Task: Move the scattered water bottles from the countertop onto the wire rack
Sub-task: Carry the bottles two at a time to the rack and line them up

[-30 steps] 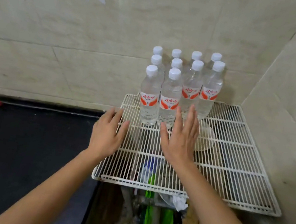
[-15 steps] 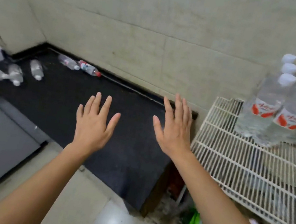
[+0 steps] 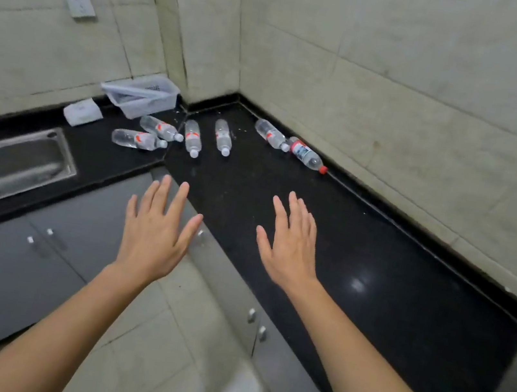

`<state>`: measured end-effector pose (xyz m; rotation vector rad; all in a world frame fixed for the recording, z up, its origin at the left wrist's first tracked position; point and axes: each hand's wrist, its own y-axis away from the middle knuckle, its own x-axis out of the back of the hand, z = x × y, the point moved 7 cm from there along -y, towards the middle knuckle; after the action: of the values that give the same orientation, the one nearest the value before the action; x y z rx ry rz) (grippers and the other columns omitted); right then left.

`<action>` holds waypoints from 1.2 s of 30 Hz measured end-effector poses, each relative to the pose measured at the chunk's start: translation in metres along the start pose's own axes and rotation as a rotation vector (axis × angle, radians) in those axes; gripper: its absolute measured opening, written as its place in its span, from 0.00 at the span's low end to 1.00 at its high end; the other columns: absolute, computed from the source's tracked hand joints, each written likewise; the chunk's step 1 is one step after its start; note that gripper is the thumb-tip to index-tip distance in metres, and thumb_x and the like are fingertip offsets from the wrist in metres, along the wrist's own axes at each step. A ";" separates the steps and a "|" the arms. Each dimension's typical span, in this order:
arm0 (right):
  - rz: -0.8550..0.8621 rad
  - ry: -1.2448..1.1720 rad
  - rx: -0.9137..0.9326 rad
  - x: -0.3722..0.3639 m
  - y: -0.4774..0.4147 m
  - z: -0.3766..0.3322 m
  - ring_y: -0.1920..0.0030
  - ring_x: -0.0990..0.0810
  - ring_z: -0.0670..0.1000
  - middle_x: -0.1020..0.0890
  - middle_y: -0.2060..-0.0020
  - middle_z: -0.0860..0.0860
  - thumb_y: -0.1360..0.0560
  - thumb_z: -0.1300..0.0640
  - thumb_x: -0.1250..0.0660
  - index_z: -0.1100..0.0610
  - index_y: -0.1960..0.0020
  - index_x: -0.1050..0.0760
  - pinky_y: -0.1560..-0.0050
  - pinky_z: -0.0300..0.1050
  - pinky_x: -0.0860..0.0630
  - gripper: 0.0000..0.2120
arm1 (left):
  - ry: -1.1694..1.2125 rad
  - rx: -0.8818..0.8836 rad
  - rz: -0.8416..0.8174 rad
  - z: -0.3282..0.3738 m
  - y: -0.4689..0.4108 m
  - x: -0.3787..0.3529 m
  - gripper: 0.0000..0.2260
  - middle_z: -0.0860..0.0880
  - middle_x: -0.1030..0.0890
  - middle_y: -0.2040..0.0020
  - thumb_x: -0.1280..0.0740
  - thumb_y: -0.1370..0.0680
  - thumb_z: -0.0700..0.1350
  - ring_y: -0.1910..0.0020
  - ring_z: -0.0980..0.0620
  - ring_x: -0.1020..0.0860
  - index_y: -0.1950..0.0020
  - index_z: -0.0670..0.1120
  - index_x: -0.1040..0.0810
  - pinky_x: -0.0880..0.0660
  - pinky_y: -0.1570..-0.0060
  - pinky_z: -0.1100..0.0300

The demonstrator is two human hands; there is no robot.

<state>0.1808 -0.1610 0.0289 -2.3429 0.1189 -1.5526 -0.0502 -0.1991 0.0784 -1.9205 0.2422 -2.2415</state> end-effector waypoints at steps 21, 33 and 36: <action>-0.195 -0.053 0.025 -0.184 -0.327 -0.045 0.22 0.38 0.60 0.39 0.21 0.61 0.18 0.48 0.39 0.56 0.21 0.38 0.24 0.57 0.38 0.28 | -0.095 0.100 -0.154 -0.160 -0.296 -0.099 0.30 0.41 0.43 0.19 0.45 0.18 0.61 0.21 0.41 0.41 0.19 0.48 0.41 0.43 0.24 0.39; -0.396 -0.021 -0.028 -0.298 -0.440 -0.077 0.24 0.35 0.58 0.38 0.22 0.58 0.19 0.48 0.38 0.55 0.21 0.40 0.29 0.55 0.32 0.29 | -0.113 0.006 -0.335 -0.257 -0.436 -0.199 0.33 0.38 0.43 0.19 0.37 0.20 0.57 0.21 0.38 0.41 0.19 0.46 0.42 0.40 0.26 0.38; -0.492 0.012 -0.181 -0.328 -0.459 -0.058 0.24 0.37 0.58 0.40 0.21 0.57 0.19 0.48 0.37 0.53 0.20 0.43 0.29 0.55 0.33 0.31 | -0.142 -0.091 -0.476 -0.268 -0.481 -0.241 0.34 0.40 0.49 0.18 0.39 0.19 0.57 0.20 0.40 0.44 0.18 0.48 0.49 0.42 0.24 0.42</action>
<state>-0.0544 0.3402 -0.0958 -2.6421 -0.3559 -1.8381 -0.2933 0.3276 -0.0786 -2.3796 -0.1543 -2.3815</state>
